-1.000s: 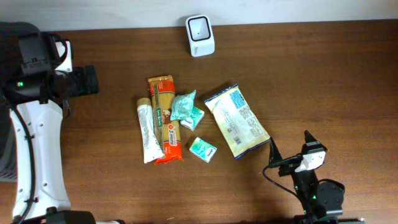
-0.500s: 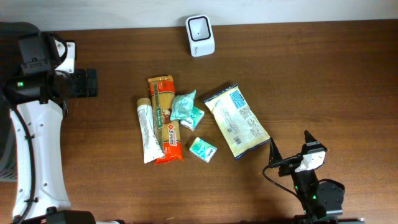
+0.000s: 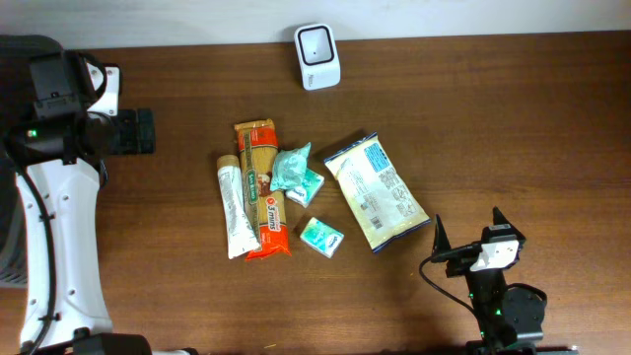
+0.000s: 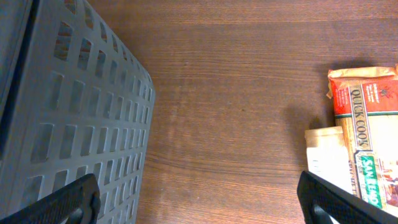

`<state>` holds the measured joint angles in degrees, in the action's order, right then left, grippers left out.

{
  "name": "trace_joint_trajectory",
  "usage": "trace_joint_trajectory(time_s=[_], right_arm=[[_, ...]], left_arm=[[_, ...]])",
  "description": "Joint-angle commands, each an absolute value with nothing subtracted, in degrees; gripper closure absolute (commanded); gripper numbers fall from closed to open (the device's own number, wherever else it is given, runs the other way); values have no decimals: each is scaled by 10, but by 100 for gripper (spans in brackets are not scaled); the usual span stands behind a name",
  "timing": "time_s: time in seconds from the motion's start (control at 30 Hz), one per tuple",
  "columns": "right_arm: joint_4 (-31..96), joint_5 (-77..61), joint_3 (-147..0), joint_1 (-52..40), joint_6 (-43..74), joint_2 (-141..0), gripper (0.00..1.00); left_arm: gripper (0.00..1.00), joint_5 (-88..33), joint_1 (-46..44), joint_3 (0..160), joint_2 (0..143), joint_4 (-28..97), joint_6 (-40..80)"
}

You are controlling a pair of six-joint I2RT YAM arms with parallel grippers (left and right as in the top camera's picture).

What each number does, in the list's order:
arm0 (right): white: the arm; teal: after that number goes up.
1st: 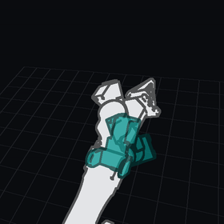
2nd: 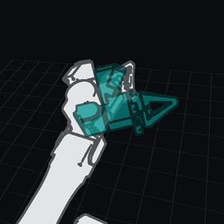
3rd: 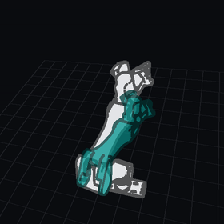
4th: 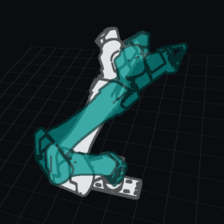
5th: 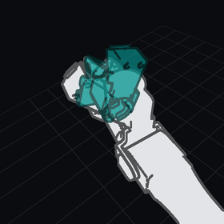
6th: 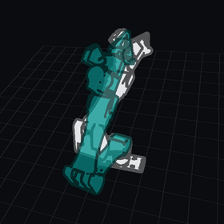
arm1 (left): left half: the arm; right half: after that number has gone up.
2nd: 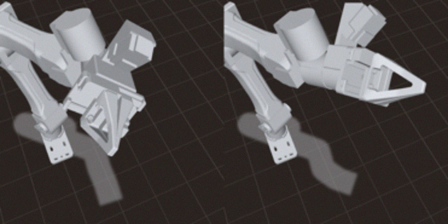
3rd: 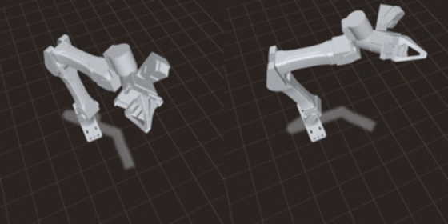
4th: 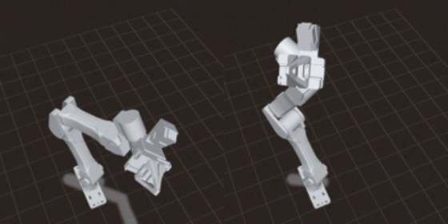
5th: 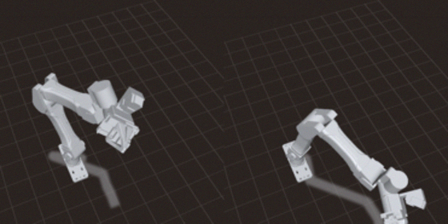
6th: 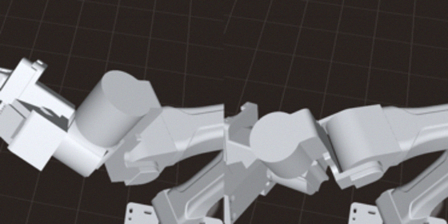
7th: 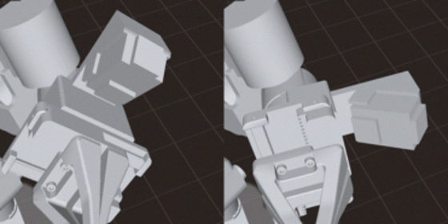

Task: Scan the item barcode
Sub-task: 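Reach the right gripper to the white snack bag and grasp it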

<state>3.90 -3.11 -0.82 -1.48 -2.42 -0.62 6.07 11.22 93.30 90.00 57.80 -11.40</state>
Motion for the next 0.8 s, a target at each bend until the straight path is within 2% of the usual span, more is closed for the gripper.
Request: trace_joint_trajectory(time_s=[0.0,0.23,0.37,0.43,0.53,0.7,0.77], right_arm=[[17,-58,-3,-11,-30,-3,1],[-9,-220,-56,-11,24,-31,1],[49,-270,-211,-11,23,-183,1],[105,-316,-319,-11,19,-301,1],[263,-330,-500,-11,9,-466,1],[542,-328,-748,-11,-56,-663,1],[577,-328,-773,-11,-56,-700,2]], left_arm=[[1,65,115,942,892,577,-123],[1,65,115,942,892,577,-123],[1,65,115,942,892,577,-123],[1,65,115,942,892,577,-123],[1,65,115,942,892,577,-123],[1,65,115,942,892,577,-123],[1,65,115,942,892,577,-123]])
